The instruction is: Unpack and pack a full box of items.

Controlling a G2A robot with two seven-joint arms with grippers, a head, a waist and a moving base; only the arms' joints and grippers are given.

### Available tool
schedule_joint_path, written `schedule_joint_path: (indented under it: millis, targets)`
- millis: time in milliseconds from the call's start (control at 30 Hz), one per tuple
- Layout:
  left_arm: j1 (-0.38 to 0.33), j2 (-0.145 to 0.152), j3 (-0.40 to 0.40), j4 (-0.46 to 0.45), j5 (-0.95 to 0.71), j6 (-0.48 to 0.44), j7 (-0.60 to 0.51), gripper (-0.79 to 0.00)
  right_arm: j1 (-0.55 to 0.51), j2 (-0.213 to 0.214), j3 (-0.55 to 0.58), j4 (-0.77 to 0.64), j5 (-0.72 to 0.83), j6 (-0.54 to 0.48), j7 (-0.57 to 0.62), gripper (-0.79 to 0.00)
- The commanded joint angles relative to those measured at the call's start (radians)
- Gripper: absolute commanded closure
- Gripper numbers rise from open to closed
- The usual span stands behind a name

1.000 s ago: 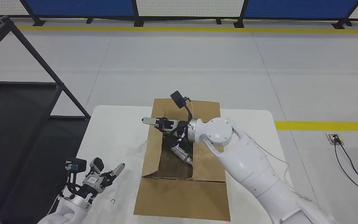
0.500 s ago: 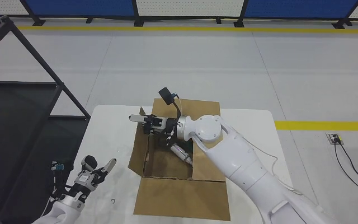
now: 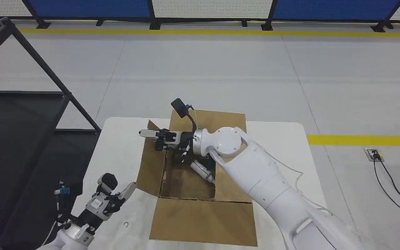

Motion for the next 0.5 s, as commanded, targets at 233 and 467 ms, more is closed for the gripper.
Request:
schedule_joint_path:
  millis: [233, 467]
  targets:
    - [0.005, -0.001, 0.026, -0.024, 0.018, -0.003, 0.0, -0.785, 0.015, -0.026, 0.007, 0.051, -0.003, -0.028, 0.017, -0.785]
    - [0.019, -0.002, 0.021, -0.037, 0.002, -0.024, 0.009, -0.785, 0.022, -0.04, 0.018, 0.081, -0.006, -0.038, 0.028, -0.785]
